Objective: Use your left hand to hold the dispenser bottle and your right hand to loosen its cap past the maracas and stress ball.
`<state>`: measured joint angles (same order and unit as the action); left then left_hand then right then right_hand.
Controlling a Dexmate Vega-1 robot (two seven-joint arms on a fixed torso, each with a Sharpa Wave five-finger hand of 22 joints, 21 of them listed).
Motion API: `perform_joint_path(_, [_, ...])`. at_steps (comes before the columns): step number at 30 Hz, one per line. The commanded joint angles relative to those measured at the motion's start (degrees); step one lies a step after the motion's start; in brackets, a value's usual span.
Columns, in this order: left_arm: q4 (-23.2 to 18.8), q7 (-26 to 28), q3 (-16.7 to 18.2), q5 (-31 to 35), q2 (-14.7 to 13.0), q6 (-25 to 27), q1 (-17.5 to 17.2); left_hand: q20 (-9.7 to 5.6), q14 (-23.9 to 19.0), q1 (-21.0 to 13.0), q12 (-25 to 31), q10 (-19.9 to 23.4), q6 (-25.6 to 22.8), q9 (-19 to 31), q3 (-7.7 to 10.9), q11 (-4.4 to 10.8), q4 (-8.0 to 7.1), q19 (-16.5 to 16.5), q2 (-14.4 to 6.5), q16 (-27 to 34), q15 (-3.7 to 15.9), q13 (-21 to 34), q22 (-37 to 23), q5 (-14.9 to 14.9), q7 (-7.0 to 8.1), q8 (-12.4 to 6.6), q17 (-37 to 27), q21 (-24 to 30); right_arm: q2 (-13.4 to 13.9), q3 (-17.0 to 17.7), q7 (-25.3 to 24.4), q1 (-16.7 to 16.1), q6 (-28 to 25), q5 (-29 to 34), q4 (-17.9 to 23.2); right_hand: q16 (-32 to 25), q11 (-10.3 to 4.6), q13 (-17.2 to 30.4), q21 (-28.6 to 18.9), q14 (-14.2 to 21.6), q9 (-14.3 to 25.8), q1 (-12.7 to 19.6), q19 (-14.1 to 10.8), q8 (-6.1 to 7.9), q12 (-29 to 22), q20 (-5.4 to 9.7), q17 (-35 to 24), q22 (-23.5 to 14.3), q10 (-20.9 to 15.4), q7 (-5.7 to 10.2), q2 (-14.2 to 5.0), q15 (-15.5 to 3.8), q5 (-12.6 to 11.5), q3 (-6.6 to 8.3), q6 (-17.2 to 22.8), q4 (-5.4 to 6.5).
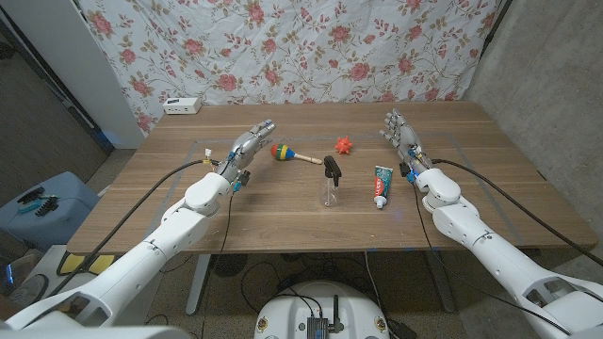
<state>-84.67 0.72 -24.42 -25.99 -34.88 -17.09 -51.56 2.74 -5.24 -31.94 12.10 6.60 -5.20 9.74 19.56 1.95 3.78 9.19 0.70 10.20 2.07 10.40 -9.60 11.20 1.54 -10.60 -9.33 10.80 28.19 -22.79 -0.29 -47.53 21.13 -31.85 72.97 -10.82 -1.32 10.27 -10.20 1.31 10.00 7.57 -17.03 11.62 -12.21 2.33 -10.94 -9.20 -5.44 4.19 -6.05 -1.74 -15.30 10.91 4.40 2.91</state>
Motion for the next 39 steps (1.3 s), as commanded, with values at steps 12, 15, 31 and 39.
perform_joint_path(12, [-3.3,-5.8,-0.4,1.0,-5.1,-2.1,-2.1,0.44,-1.1,-3.1,-0.3,0.5,-0.1,0.3,-0.88,0.44,3.24,-0.7,3.8,0.2,1.00,0.1,-0.1,1.4,0.12,-0.29,-0.2,-0.3,0.0,0.4,-5.2,-2.9,-0.2,1.7,3.9,-0.4,-0.26,0.2,-0.3,0.3,0.3,0.7,0.2,-0.22,0.4,2.73,0.0,-0.2,-0.9,0.33,-0.03,-1.47,0.1,0.69,0.7,-0.24])
perform_joint_path(15, [-3.4,-6.1,-1.0,1.7,-5.1,-1.7,-1.6,1.22,-1.5,-4.5,-0.4,0.5,-0.3,0.3,-1.14,0.01,4.11,-1.6,4.7,0.2,0.86,0.1,-0.1,2.1,0.09,-0.32,-0.2,-0.5,0.0,0.4,-5.3,-3.1,-0.4,1.5,3.8,-0.4,-0.35,0.2,-0.3,0.2,0.3,0.8,0.2,-0.29,0.5,2.90,0.0,-0.2,-0.9,0.38,-0.04,-1.69,0.2,0.72,0.6,-0.26])
perform_joint_path(31, [-7.1,-7.8,-2.0,2.8,-7.4,0.8,-2.0,3.94,-2.3,-9.6,-0.6,0.7,0.8,0.4,-2.36,-0.45,5.88,-3.7,7.4,0.2,0.46,0.0,-0.2,5.0,-0.83,-0.05,-0.3,-0.6,-0.5,0.1,-5.9,-2.5,-1.1,1.8,3.1,-0.3,-0.43,0.2,-0.2,0.1,0.3,0.8,0.4,-0.44,0.7,3.04,0.0,-0.2,-0.9,0.36,-0.11,-1.47,0.3,0.83,0.6,-0.28])
perform_joint_path(39, [-9.1,-8.3,-2.4,4.0,-8.5,1.2,-2.5,4.30,-2.8,-11.2,-0.6,1.1,0.4,0.4,-2.87,-0.62,6.01,-4.6,8.1,0.3,0.47,0.0,-0.2,6.1,-1.13,-0.23,-0.2,-0.7,-0.1,0.1,-6.2,-3.0,-1.6,1.8,4.0,-0.3,-0.32,0.2,-0.2,0.0,0.3,0.8,0.5,-0.51,0.8,3.03,0.0,-0.2,-0.8,0.35,-0.18,-1.30,0.4,0.89,0.6,-0.27])
